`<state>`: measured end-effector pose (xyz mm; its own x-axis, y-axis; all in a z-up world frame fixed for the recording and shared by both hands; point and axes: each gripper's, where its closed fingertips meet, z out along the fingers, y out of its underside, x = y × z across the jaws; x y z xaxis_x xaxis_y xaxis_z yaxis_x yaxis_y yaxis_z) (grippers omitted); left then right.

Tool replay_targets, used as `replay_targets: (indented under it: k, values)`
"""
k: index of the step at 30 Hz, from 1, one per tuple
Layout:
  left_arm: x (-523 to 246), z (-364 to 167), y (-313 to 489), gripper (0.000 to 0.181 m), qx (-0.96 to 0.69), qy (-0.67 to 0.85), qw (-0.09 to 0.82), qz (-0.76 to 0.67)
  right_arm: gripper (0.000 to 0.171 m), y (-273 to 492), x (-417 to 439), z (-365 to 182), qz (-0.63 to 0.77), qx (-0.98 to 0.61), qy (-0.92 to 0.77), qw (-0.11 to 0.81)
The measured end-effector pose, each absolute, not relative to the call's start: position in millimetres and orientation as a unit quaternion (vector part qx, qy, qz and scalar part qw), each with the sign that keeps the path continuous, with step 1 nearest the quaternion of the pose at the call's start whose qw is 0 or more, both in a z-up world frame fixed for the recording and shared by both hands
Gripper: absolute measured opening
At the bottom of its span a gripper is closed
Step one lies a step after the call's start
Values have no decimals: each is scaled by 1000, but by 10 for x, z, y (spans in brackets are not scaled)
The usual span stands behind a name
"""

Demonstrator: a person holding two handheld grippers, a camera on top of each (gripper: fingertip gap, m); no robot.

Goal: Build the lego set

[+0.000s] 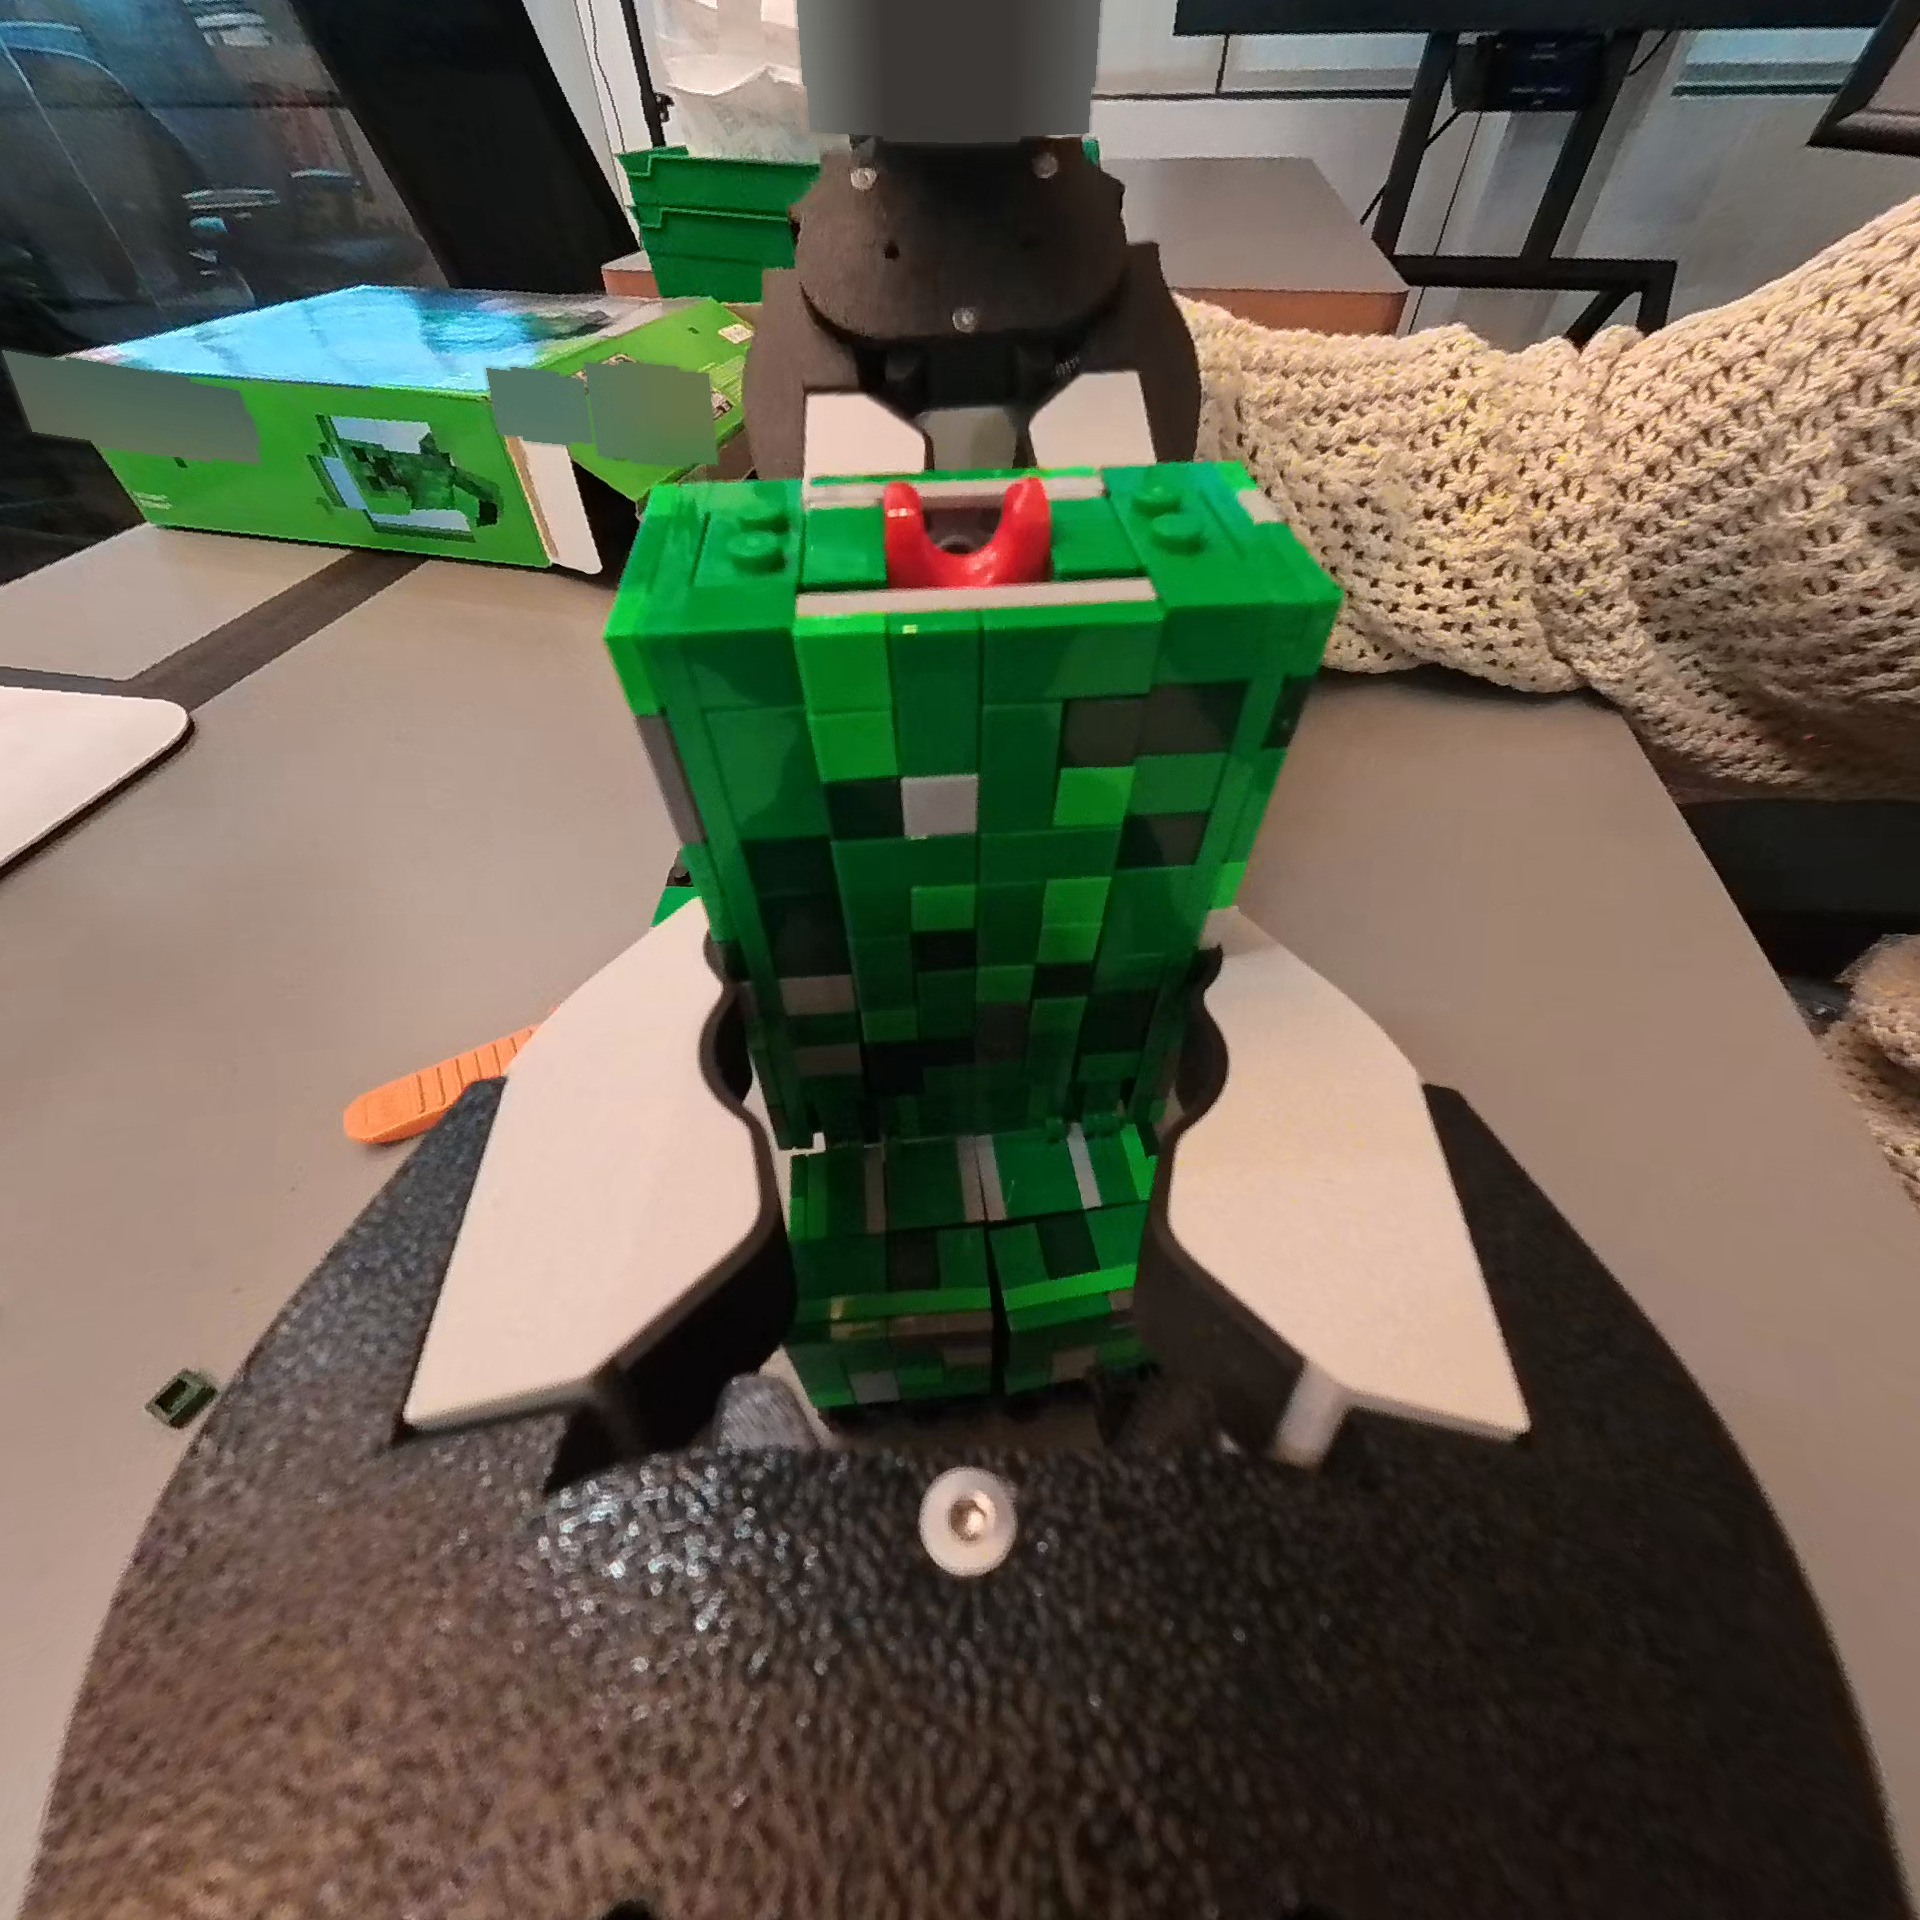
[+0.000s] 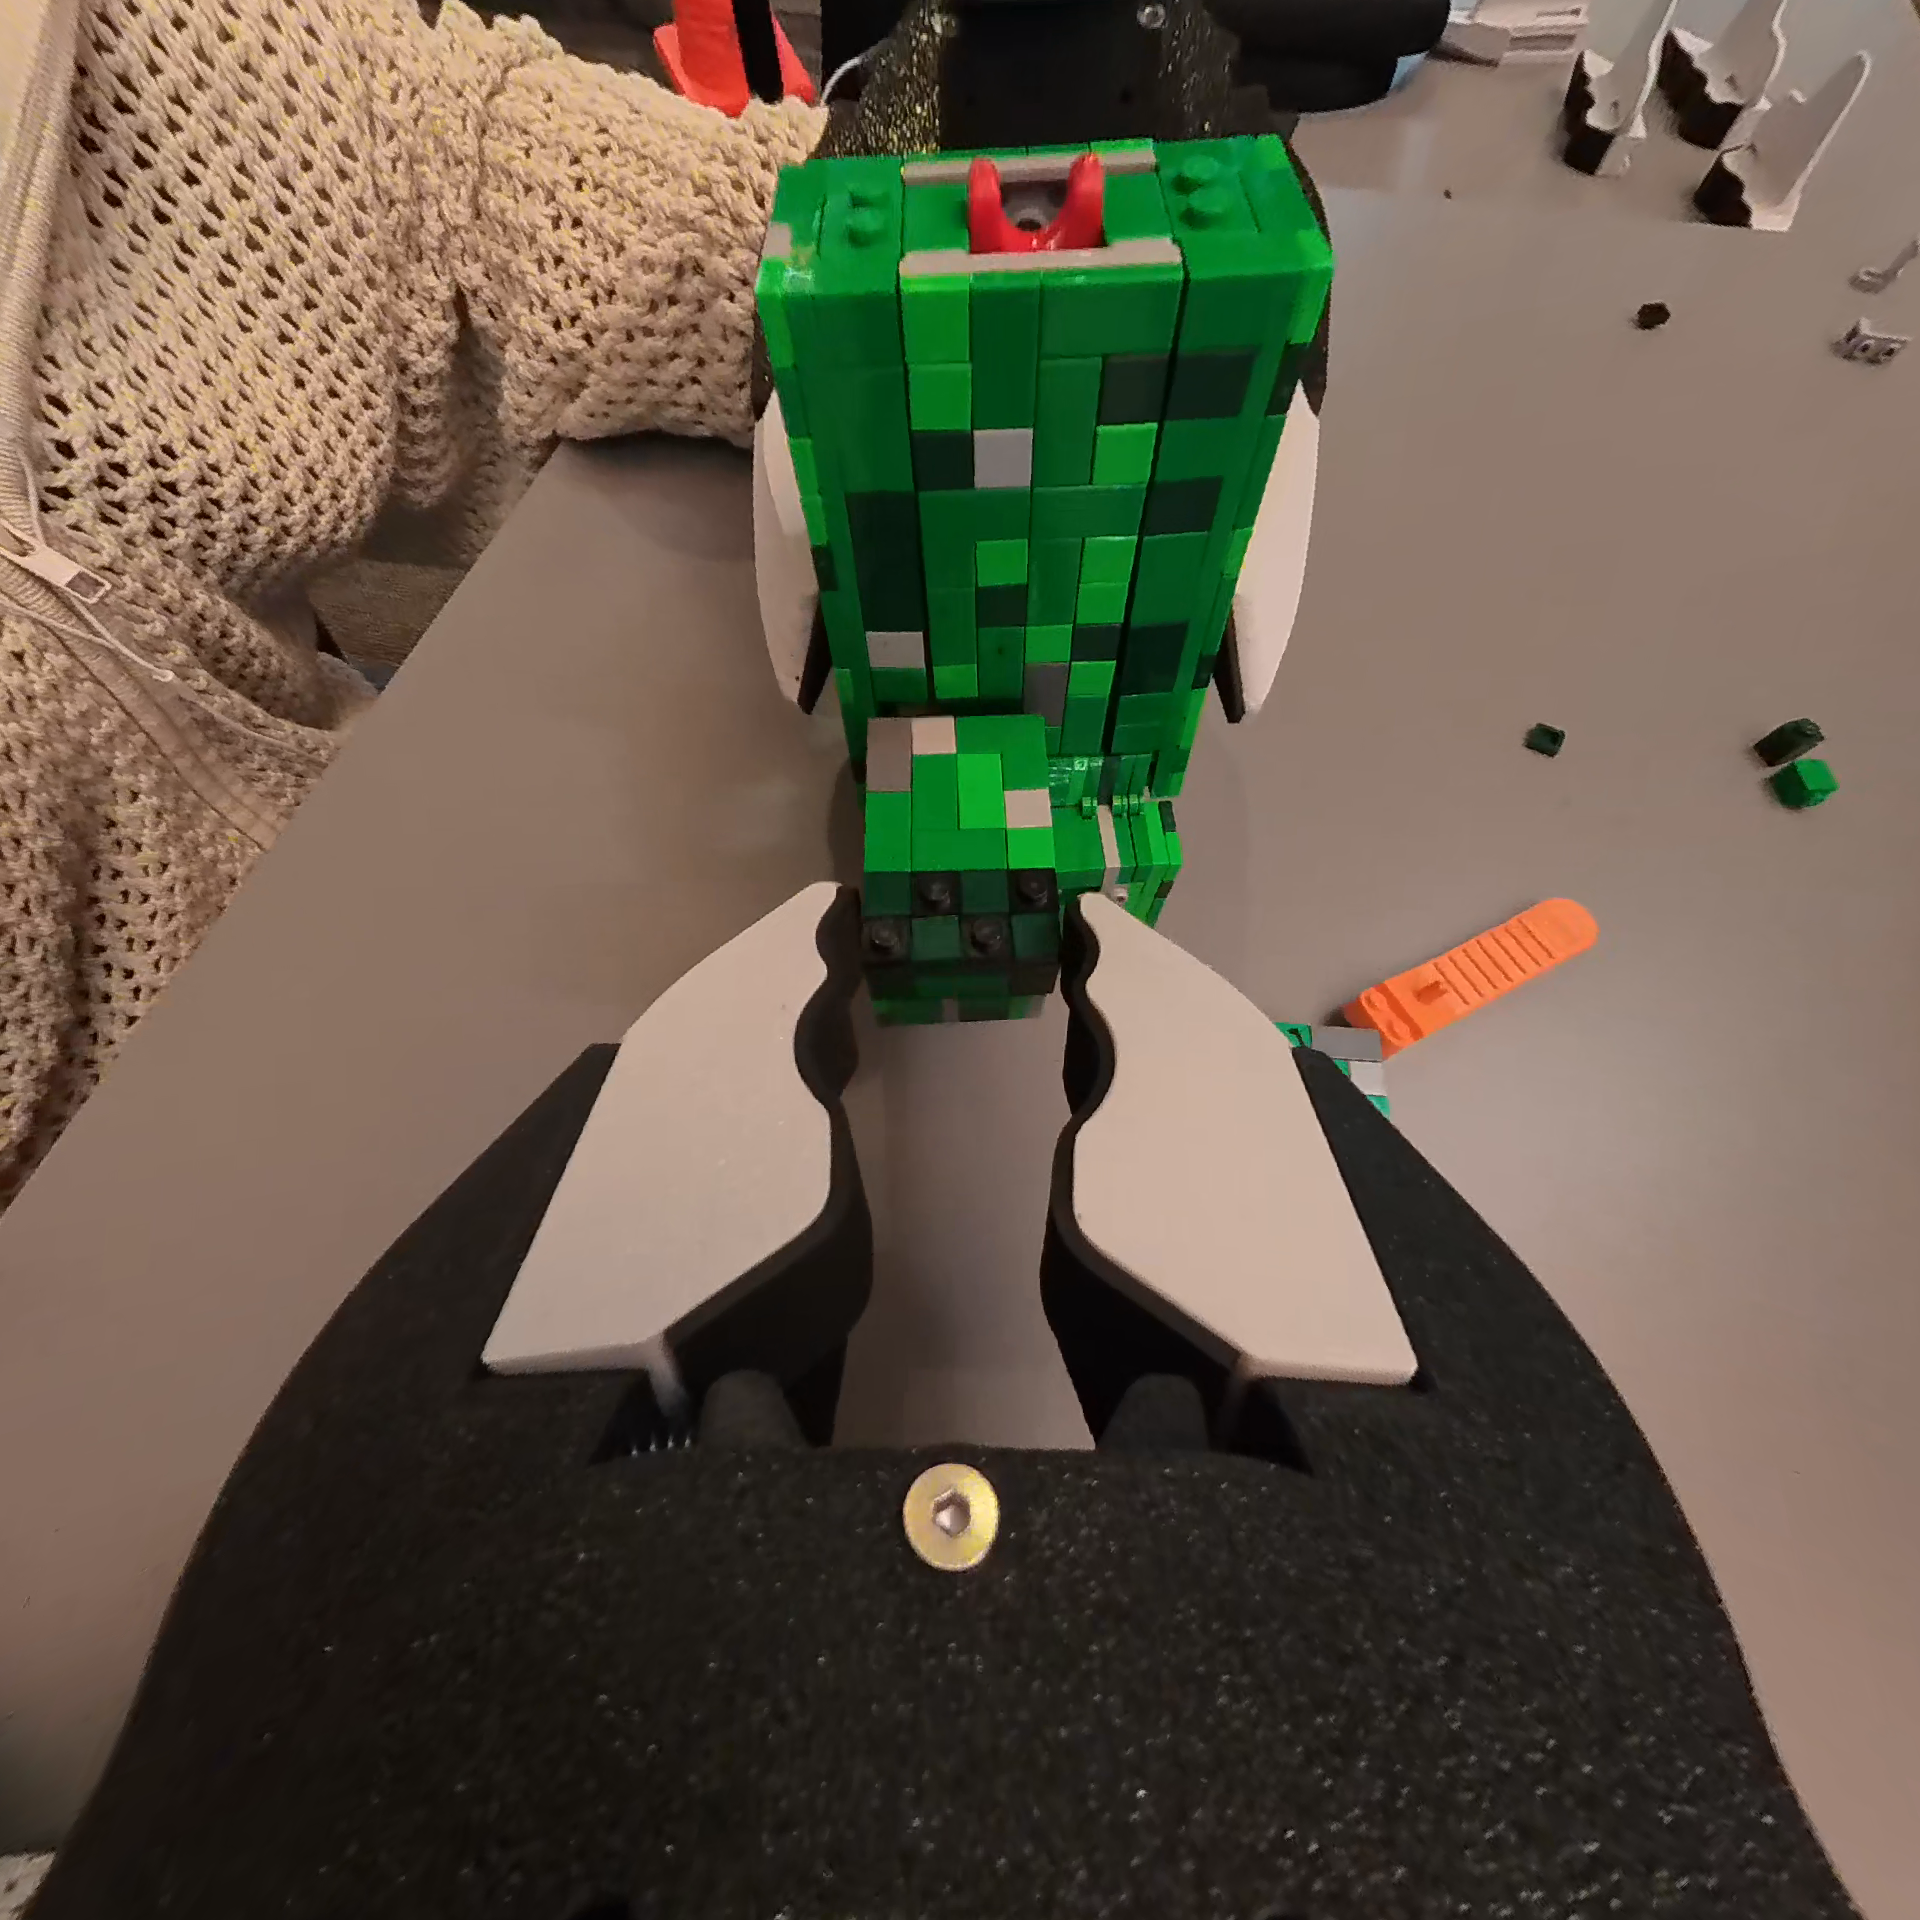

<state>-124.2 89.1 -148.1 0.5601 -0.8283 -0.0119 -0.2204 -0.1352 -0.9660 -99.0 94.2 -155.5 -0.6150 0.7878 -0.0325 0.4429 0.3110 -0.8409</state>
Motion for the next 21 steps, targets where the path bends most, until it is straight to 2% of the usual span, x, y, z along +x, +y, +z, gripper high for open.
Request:
replay_targets:
  k: [21]
  values:
    - [-1243,-1485,889,81,-699,375,539,-282,36,911,-980,-1543,430,-370,-799,198]
